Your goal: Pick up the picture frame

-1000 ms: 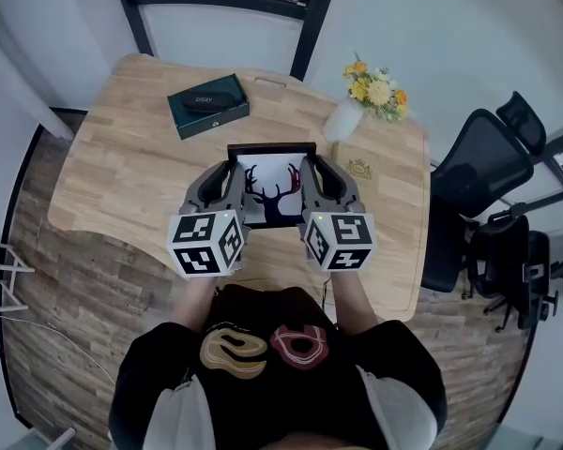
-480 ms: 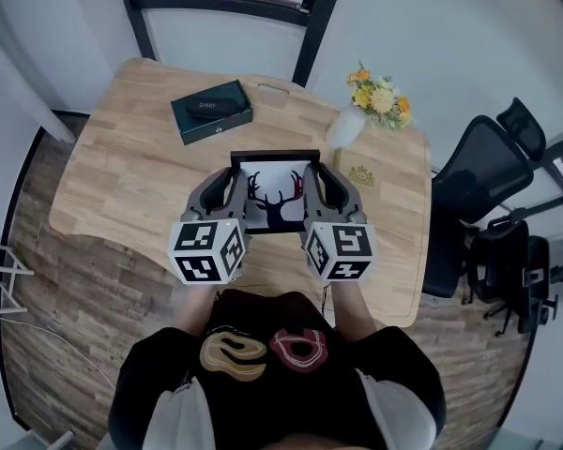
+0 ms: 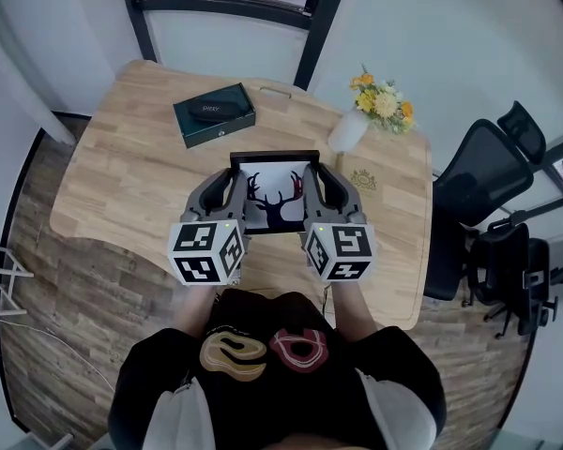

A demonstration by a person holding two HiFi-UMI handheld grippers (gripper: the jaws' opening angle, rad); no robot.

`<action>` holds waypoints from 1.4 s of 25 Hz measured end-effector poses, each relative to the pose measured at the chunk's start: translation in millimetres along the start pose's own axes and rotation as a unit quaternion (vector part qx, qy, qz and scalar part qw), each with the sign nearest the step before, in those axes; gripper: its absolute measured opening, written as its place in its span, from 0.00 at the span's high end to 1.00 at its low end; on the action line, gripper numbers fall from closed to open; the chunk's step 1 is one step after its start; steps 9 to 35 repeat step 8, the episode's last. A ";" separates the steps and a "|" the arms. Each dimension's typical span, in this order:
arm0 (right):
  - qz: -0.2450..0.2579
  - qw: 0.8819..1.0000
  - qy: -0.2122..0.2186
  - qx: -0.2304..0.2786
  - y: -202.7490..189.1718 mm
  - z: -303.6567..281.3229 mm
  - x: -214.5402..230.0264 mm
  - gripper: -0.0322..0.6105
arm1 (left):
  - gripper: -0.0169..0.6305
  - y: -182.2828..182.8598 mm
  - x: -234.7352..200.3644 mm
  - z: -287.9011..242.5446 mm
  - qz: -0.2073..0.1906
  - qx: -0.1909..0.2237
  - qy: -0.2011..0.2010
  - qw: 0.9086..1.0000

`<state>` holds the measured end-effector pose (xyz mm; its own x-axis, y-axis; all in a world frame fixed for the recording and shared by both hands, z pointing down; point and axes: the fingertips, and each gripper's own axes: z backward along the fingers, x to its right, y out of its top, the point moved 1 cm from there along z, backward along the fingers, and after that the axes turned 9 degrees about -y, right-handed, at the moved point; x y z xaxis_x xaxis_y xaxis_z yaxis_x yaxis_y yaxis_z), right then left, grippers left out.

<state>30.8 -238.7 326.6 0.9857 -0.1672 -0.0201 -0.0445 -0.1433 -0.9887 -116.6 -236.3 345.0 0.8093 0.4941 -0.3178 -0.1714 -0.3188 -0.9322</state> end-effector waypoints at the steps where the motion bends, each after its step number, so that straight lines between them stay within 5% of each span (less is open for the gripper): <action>1: 0.000 1.000 0.000 0.001 0.7 0.0 -0.6 0.84 | 0.85 0.6 -0.4 0.2 0.000 0.001 0.000 1.000; 35: 0.002 1.000 -0.006 0.005 2.2 -1.9 -1.2 0.84 | 0.85 2.4 -2.4 -2.7 -0.004 0.001 -0.006 1.000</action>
